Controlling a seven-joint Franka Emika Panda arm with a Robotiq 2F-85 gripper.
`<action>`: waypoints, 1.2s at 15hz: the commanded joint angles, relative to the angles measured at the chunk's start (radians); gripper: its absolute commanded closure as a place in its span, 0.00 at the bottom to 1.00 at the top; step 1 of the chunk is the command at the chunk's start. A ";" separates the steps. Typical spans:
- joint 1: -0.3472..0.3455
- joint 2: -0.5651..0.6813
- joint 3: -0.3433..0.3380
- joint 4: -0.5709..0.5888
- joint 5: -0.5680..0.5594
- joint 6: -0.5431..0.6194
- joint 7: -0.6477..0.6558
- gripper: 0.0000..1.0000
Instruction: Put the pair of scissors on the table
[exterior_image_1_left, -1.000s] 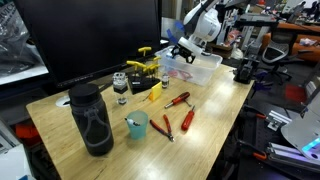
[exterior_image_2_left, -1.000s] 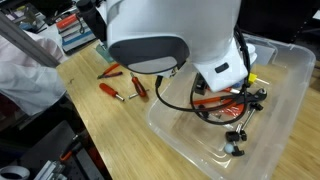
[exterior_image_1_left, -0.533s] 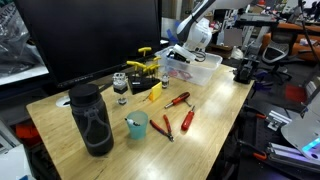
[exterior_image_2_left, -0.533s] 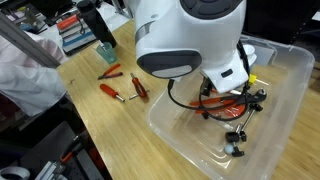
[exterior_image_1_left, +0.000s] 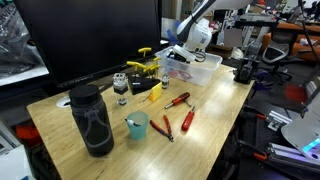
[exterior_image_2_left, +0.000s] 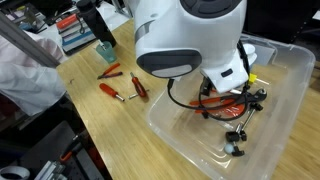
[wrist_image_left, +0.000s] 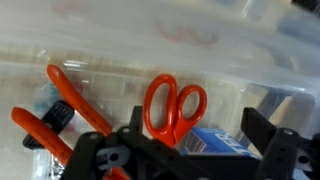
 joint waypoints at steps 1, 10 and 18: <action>0.021 0.021 -0.030 0.027 0.000 -0.003 0.026 0.00; 0.031 0.135 -0.064 0.149 -0.013 -0.056 0.106 0.00; 0.025 0.164 -0.086 0.237 -0.114 -0.275 0.157 0.26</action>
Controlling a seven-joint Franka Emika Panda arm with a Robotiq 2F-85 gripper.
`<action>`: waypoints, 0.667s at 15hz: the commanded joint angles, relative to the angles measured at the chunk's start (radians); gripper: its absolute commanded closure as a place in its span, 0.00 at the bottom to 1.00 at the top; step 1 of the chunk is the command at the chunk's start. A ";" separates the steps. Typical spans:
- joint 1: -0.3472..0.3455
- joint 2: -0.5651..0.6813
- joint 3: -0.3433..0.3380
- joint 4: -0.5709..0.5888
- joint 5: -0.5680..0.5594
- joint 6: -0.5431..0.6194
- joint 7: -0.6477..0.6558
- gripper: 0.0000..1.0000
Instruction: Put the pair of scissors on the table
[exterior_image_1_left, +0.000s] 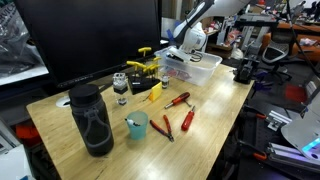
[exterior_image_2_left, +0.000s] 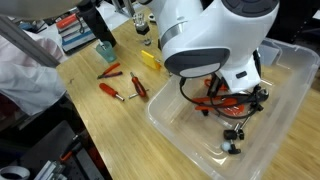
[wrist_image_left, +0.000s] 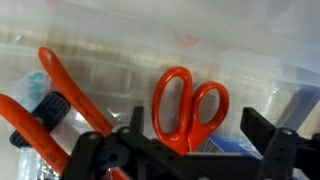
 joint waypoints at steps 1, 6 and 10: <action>0.001 0.035 -0.012 0.062 -0.056 -0.116 0.028 0.29; -0.013 0.045 -0.013 0.108 -0.114 -0.218 0.039 0.63; -0.022 0.052 -0.013 0.128 -0.116 -0.261 0.039 0.79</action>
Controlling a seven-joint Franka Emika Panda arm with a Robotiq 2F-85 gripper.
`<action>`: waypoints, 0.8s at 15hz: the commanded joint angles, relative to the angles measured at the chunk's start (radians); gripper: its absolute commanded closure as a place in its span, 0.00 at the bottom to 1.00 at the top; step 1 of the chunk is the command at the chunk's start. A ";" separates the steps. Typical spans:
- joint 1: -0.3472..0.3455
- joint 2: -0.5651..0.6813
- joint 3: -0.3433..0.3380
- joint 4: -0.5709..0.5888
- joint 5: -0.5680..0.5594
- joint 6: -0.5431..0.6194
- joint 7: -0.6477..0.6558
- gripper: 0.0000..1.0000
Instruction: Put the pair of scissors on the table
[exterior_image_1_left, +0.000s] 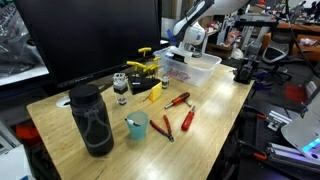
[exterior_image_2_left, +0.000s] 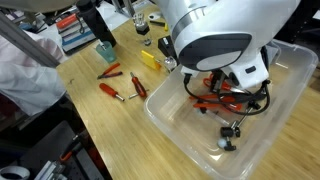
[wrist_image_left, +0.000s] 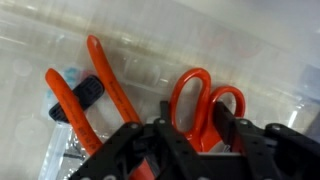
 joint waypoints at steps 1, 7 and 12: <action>-0.011 0.036 0.010 0.045 -0.008 -0.050 0.013 0.79; -0.012 0.013 0.016 0.030 -0.001 -0.031 -0.010 0.79; -0.010 -0.052 0.035 -0.004 0.017 -0.011 -0.026 0.79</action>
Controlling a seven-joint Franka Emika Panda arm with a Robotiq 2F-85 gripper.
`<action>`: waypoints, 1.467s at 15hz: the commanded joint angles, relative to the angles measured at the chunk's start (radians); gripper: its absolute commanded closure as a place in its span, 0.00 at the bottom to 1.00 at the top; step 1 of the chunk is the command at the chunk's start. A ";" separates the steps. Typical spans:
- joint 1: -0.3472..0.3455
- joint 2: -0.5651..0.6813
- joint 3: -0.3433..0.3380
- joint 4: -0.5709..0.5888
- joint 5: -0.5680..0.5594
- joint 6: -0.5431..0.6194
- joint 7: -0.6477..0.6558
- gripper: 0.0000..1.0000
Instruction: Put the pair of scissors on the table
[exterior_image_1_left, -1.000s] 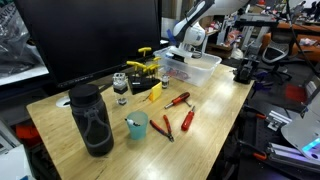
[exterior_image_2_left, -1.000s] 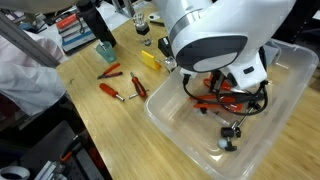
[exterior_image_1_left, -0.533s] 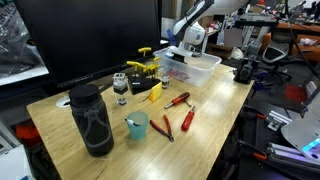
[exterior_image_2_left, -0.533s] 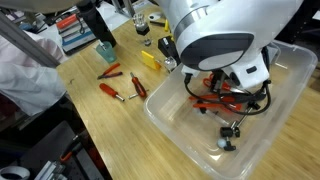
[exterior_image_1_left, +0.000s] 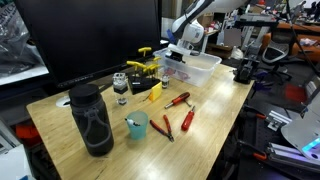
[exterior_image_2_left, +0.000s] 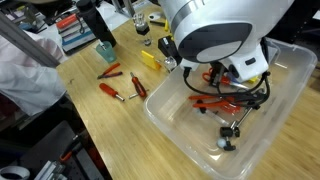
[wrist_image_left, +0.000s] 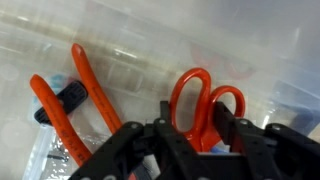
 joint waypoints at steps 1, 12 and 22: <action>-0.006 -0.058 0.016 -0.035 0.010 0.004 -0.019 0.79; 0.000 -0.177 0.009 -0.151 0.030 0.068 -0.012 0.79; 0.000 -0.405 0.053 -0.387 0.183 0.235 -0.135 0.79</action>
